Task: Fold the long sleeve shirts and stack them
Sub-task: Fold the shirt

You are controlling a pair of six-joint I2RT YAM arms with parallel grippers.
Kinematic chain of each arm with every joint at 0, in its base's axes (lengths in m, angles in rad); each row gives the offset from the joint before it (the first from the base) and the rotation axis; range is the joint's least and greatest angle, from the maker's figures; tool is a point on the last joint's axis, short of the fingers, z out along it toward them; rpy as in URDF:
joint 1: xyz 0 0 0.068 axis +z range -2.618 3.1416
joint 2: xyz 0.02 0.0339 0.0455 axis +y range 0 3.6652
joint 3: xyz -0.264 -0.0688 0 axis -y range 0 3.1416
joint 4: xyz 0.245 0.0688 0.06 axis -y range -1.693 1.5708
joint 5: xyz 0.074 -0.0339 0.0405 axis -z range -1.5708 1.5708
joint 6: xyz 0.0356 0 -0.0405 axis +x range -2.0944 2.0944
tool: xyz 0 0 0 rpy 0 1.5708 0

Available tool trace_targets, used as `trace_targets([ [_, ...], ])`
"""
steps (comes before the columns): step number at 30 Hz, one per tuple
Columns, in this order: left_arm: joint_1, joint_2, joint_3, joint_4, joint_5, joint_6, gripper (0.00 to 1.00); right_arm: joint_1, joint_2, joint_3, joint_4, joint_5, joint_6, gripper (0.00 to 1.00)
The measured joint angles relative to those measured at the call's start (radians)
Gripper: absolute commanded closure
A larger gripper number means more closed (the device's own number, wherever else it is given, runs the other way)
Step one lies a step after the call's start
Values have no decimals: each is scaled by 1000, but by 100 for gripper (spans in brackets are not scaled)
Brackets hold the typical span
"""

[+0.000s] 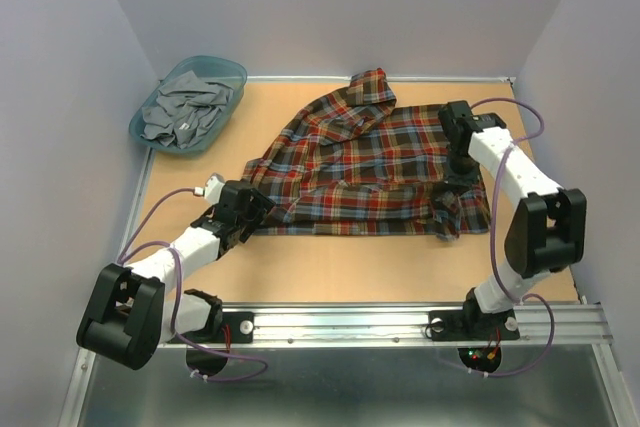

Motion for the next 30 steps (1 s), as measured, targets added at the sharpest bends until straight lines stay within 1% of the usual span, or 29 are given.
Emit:
trace_targets([
  [5, 0, 0, 0, -3, 0, 26, 9, -17, 156, 0, 112, 3, -13, 85],
  [7, 0, 0, 6, -11, 1, 45, 8, -37, 193, 1, 138, 6, -19, 80],
  [10, 0, 0, 28, -42, 1, 84, 8, -77, 221, 14, 161, 10, -21, 80],
  [13, 0, 4, 62, -68, 5, 119, 8, -105, 235, 61, 184, 19, -21, 80],
  [17, 0, 10, 110, -89, 17, 157, 9, -110, 247, 103, 230, 29, -21, 80],
  [19, 0, 23, 140, -99, 26, 182, 8, -111, 253, 106, 255, 31, -24, 73],
  [25, 0, 77, 191, -111, 47, 235, 8, -112, 280, 106, 308, 2, -39, 45],
  [27, 0, 96, 200, -116, 50, 247, 8, -112, 276, 106, 317, -15, -46, 40],
  [28, 0, 103, 203, -116, 50, 249, 8, -112, 267, 106, 324, -31, -54, 35],
  [29, 0, 111, 207, -119, 50, 253, 8, -112, 255, 105, 332, -44, -56, 32],
  [30, 0, 117, 209, -122, 50, 254, 8, -111, 233, 100, 340, -63, -64, 32],
])
